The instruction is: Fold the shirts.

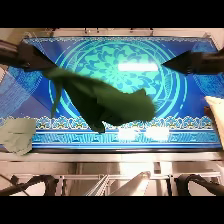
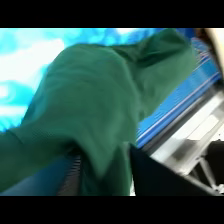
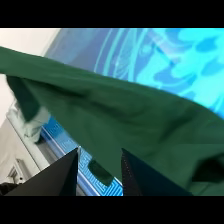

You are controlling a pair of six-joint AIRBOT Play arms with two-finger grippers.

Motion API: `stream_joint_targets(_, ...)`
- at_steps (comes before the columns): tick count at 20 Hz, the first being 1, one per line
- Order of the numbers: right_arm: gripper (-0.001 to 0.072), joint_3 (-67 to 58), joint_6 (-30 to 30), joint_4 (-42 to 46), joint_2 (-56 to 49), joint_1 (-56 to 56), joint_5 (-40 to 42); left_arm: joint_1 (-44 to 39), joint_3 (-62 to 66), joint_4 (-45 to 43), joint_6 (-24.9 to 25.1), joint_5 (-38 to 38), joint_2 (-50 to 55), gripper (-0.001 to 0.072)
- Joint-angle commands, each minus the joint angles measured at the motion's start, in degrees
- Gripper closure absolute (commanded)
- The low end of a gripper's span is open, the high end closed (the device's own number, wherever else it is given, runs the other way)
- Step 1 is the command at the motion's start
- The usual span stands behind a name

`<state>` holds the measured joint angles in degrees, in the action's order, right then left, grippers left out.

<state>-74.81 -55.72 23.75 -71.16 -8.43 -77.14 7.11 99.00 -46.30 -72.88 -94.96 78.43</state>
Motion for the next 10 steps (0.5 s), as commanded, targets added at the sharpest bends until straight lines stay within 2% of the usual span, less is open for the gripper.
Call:
stream_joint_targets(1, 0.0401, 0.02, -0.04, 2.99, -7.54, 1.09, 0.55, 0.55, 0.07, -8.11, -0.57, -0.68, 7.26, 0.0362)
stream_joint_targets(2, 0.0368, 0.02, -0.35, 5.75, -8.59, -0.09, 0.15, 0.9, 0.07, -8.11, -0.68, -1.05, 9.22, 0.0362)
stream_joint_targets(3, 0.0278, 0.02, -1.97, 9.31, -9.16, -1.36, -0.24, 1.36, 0.07, -8.13, -0.74, -1.73, 11.04, 0.0362)
stream_joint_targets(4, 0.0264, 0.11, -3.34, 13.99, -9.42, -2.82, -1.11, 1.92, 0.07, -8.11, -1.05, -2.54, 12.79, 0.0262)
stream_joint_targets(5, 0.0264, 0.74, -4.39, 17.9, -9.4, -4.22, -1.77, 2.25, 0.07, -8.09, -2.34, -2.6, 14.19, -0.0012)
stream_joint_targets(7, 0.0264, 3.74, -4.81, 21.73, -9.38, -7.08, -2.38, 2.21, -0.28, -6.25, -4.66, -2.73, 16.48, -0.0001)
stream_joint_targets(10, 0.0263, 10.14, -4.72, 21.68, -10.1, -10.32, 1.55, -1.6, -7.87, 1.51, -3.43, -2.64, 16.61, 0.0)
